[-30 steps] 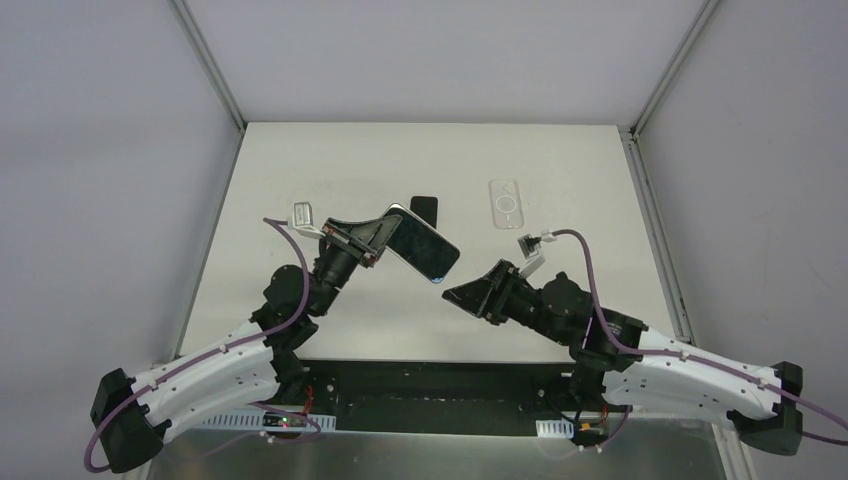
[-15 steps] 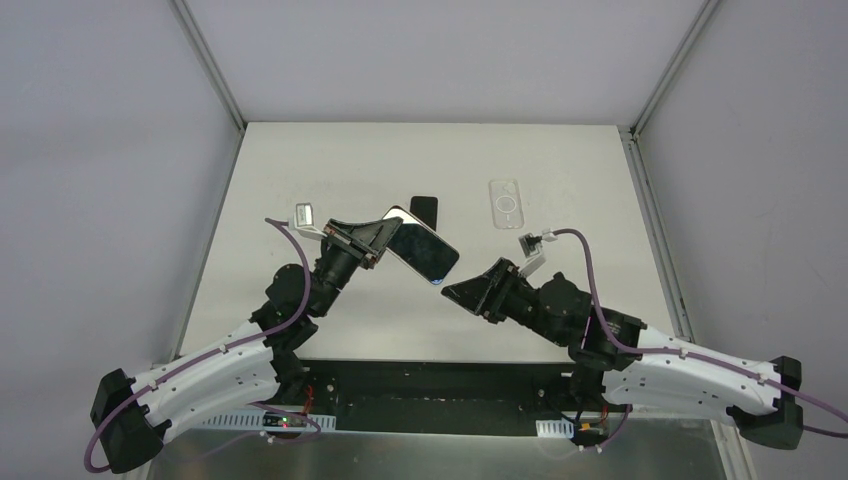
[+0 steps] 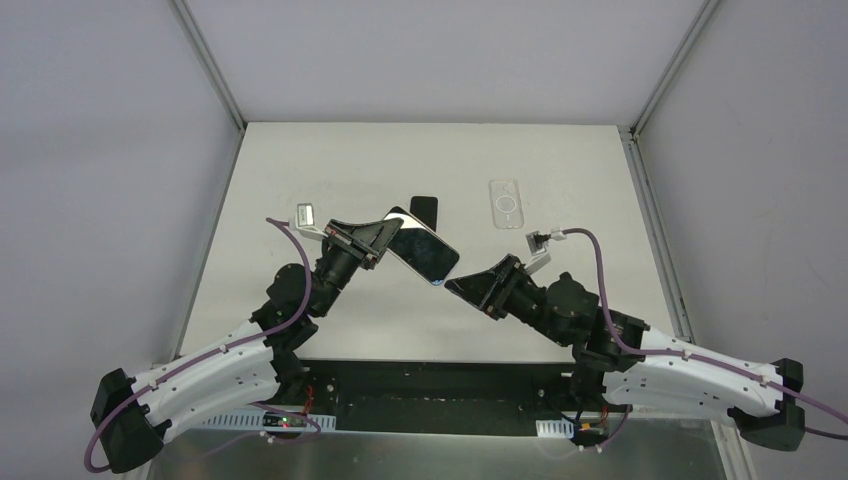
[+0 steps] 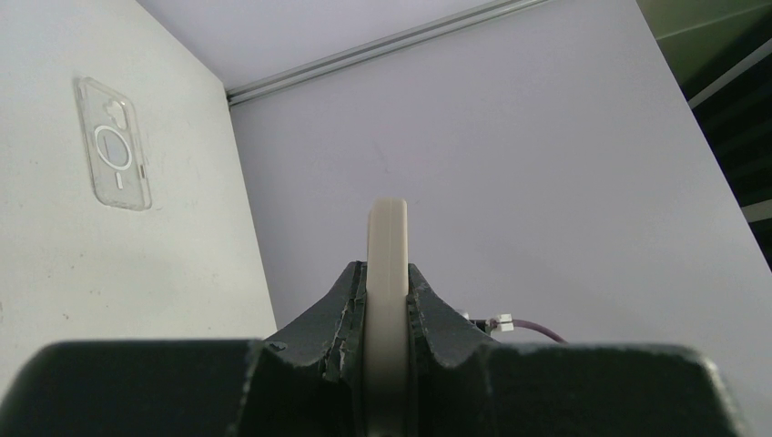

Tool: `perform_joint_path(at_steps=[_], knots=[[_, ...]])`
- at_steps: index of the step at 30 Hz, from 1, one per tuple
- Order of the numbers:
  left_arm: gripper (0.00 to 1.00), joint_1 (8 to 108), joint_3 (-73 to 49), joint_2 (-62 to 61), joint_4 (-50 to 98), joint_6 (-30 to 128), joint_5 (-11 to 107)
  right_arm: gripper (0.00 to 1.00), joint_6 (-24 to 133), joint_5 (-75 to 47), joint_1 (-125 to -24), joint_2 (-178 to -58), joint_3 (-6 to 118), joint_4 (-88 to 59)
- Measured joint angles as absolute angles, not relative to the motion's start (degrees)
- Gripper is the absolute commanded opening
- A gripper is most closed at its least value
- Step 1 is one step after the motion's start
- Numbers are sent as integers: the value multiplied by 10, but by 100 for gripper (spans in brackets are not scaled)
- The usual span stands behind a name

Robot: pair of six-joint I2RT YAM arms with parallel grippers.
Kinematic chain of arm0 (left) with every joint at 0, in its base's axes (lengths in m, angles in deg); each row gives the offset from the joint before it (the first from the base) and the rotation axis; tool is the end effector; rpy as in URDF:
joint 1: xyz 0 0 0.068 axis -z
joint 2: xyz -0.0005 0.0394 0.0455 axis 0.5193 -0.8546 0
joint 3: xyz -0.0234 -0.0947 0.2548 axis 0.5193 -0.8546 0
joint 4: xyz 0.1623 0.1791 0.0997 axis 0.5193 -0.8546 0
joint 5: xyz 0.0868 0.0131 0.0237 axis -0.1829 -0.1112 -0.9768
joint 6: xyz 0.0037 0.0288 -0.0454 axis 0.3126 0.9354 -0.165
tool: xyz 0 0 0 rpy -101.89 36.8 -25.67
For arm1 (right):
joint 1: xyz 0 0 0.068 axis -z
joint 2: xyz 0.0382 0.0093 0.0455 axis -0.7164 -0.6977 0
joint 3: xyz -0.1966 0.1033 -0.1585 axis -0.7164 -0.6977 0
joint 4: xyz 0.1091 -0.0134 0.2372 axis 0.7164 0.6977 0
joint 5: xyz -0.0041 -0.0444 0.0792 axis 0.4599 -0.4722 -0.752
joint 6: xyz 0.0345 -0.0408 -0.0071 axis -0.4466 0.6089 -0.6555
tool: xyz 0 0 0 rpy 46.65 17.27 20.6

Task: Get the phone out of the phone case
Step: Remove the phone case from the phone.

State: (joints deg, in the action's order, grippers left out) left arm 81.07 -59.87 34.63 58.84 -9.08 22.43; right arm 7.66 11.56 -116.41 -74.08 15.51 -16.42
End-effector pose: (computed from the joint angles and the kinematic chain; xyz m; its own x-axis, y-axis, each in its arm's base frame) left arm 0.1185 -0.1238 0.3144 -0.4363 -0.8714 -0.2243 0.4116 0.0284 -0.9109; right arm 0.0647 0.1518 0.3219 -0.6493 0.4768 -0.5925 -0.4663 0.3659 0.8054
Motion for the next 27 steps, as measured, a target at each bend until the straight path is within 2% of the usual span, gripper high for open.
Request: perform_joint_path(at_steps=[8,27], knots=[[0,811,-599,346,588,-91,224,39,67,115,-1164,-750,155,-164],[0,811,-598,337,588,-91,225,37,57,115,-1164,-768,155,-164]])
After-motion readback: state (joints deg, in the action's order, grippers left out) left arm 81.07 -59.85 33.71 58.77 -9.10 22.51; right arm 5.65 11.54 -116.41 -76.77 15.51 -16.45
